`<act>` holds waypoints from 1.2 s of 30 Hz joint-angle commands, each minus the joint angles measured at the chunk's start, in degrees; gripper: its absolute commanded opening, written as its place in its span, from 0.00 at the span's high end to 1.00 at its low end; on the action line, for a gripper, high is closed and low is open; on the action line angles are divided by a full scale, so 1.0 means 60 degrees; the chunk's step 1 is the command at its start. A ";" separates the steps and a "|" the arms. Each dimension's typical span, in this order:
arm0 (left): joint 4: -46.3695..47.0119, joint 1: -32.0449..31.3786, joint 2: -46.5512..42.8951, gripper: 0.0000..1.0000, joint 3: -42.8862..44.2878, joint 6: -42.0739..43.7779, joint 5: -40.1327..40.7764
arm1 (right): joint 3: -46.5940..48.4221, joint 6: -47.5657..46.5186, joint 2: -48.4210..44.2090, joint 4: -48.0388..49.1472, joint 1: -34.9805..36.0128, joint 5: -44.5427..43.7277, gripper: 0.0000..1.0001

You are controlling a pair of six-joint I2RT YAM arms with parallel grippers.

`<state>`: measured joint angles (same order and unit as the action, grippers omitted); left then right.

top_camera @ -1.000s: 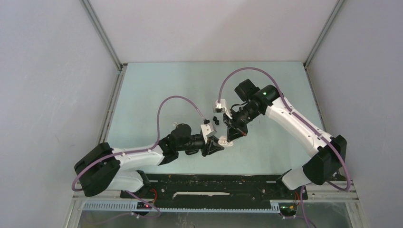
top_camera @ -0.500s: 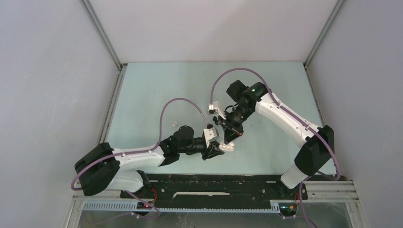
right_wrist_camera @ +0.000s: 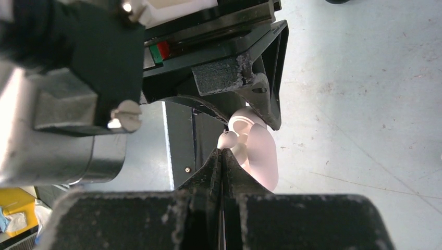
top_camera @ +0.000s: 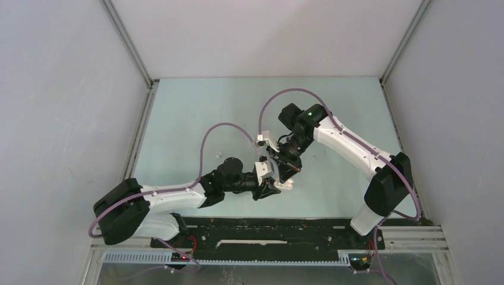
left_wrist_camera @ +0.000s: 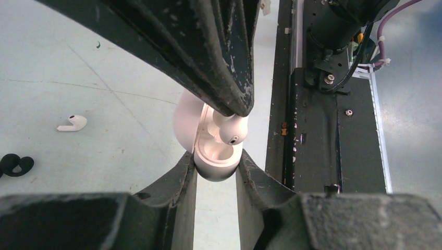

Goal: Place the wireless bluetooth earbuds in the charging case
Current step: Place the earbud in the charging case.

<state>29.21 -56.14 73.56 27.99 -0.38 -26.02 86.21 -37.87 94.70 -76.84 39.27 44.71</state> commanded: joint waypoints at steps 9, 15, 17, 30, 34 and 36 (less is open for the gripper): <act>0.0444 -0.0048 -0.0204 0.99 0.0477 -0.0110 -0.0394 | 0.0119 0.0132 -0.0047 0.0252 0.0103 -0.0059 1.00; 0.0628 -0.0006 -0.0265 1.00 0.0435 -0.0312 -0.0409 | 0.0047 0.0148 -0.0059 0.0297 0.0171 0.0109 1.00; 0.0682 0.0035 -0.0274 1.00 0.0419 -0.0380 -0.0387 | 0.0006 0.0157 -0.0069 0.0297 0.0220 0.0136 1.00; 0.0845 0.0128 -0.0237 1.00 0.0433 -0.0507 -0.0594 | -0.0378 0.0174 -0.0200 0.0571 0.0295 -0.0017 1.00; 0.0844 0.0128 -0.0234 1.00 0.0433 -0.0507 -0.0639 | -0.0380 0.0203 -0.0199 0.0661 0.0282 -0.0039 1.00; 0.0860 0.0128 -0.0240 1.00 0.0433 -0.0508 -0.0643 | -0.0379 0.0217 -0.0177 0.0691 0.0289 -0.0039 1.00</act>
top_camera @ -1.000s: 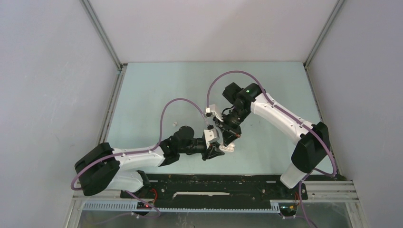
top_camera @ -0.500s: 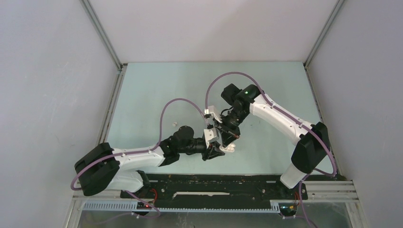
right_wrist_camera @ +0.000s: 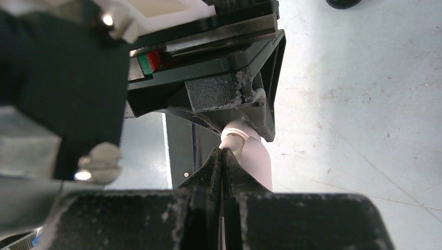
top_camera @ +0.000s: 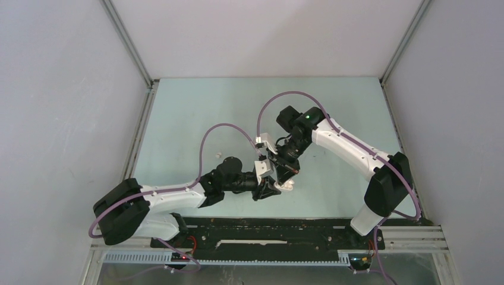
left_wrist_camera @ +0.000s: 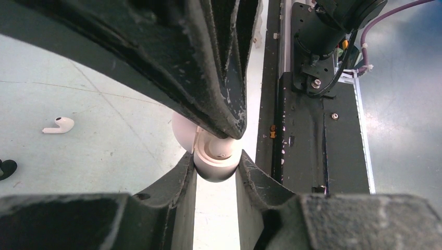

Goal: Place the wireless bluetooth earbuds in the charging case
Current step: Place the earbud in the charging case.

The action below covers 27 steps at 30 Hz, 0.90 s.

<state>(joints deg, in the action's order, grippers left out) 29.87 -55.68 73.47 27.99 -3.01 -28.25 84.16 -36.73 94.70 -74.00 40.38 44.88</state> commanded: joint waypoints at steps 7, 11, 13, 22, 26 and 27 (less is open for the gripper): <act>0.0795 0.0052 -0.0226 1.00 0.0418 -0.0111 -0.0317 | -0.0037 0.0078 -0.0163 0.0336 0.0130 -0.0144 1.00; 0.0794 0.0052 -0.0178 1.00 0.0418 -0.0124 -0.0358 | -0.0037 0.0210 -0.0361 0.0539 0.0126 -0.0270 0.96; 0.0797 0.0052 -0.0190 1.00 0.0411 -0.0129 -0.0353 | -0.0037 0.0229 -0.0481 0.0573 0.0129 -0.0249 0.92; 0.0794 0.0059 -0.0096 1.00 0.0432 -0.0172 -0.0382 | 0.0197 0.0287 -0.1031 0.0419 0.0125 -0.0280 0.84; 0.0799 0.0066 -0.0101 1.00 0.0433 -0.0184 -0.0380 | 0.0344 0.0284 -0.1395 0.0292 0.0125 -0.0493 0.81; 0.0794 0.0066 -0.0102 1.00 0.0442 -0.0187 -0.0372 | 0.0367 0.0271 -0.1489 0.0237 0.0118 -0.0634 0.81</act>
<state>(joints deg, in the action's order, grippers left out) 32.14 -55.37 73.47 27.99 -3.16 -29.36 84.12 -34.92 89.80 -72.10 40.69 42.92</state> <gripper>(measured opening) 0.308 0.184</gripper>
